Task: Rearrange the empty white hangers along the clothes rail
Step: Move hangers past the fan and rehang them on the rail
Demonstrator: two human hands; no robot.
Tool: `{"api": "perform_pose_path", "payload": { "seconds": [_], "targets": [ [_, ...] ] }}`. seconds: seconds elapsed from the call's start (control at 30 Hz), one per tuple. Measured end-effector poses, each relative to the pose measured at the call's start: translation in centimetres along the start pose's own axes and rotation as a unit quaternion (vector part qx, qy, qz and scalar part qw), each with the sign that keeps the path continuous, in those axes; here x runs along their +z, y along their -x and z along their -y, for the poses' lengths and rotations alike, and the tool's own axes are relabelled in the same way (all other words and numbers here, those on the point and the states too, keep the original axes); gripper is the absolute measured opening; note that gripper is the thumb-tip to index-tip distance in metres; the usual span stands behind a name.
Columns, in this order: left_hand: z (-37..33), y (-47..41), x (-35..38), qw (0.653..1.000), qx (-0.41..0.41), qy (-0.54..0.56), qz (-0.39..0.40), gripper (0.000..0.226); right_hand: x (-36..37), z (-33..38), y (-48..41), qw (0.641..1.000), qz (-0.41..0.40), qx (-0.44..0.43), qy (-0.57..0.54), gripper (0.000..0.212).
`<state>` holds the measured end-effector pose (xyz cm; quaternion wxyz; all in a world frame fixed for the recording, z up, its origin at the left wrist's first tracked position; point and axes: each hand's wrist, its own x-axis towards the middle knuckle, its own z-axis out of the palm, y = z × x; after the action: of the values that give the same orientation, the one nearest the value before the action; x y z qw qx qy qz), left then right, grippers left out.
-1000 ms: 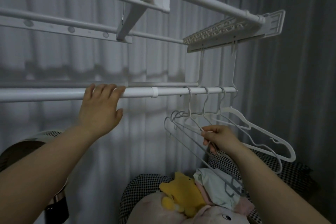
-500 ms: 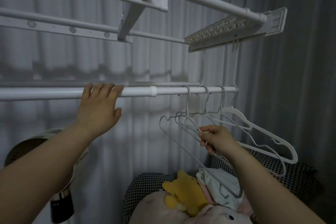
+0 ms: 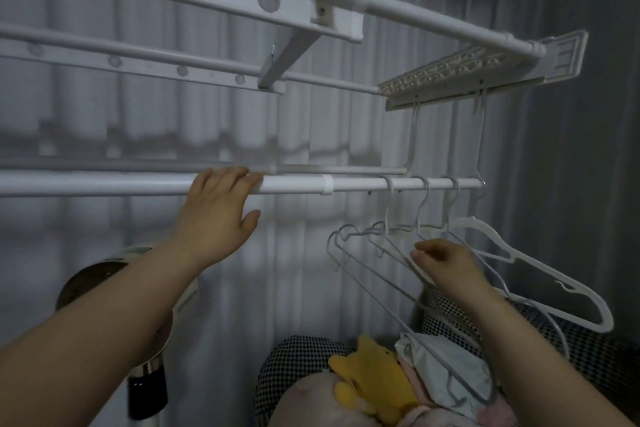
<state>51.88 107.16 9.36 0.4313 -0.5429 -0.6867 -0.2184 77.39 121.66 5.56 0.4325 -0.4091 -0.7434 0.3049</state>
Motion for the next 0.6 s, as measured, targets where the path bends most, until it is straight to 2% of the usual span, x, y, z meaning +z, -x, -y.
{"api": "perform_pose_path", "payload": {
  "seconds": [0.1, 0.2, 0.3, 0.37, 0.5, 0.6],
  "targets": [
    [1.6, 1.0, -2.0, 0.999, 0.008, -0.003, -0.032, 0.048, 1.5, 2.2, 1.4, 0.995, -0.075, -0.062, 0.000, 0.027],
    [4.3, 2.9, -5.0, 0.999, 0.005, 0.001, -0.039, 0.041, 4.4, 5.5, 3.0, 0.987, -0.088, -0.135, -0.001, 0.023],
    [7.8, 5.8, -9.0, 0.999, -0.025, 0.005, -0.021, 0.041, 9.0, 9.6, 5.1, 0.982, -0.038, -0.185, -0.025, 0.020],
    [10.5, 7.8, -11.9, 0.997, -0.075, 0.014, -0.003, 0.042, 12.9, 12.3, 6.9, 0.977, 0.005, -0.207, -0.050, 0.017],
    [18.2, 11.7, -17.1, 0.992, -0.122, -0.037, 0.016, 0.030, 21.0, 17.6, 11.7, 0.966, 0.119, -0.215, -0.078, 0.013],
    [24.7, 15.5, -20.9, 0.986, -0.160, -0.056, -0.001, 0.047, 27.1, 21.6, 15.2, 0.955, 0.184, -0.212, -0.099, 0.015]
  ]
}}
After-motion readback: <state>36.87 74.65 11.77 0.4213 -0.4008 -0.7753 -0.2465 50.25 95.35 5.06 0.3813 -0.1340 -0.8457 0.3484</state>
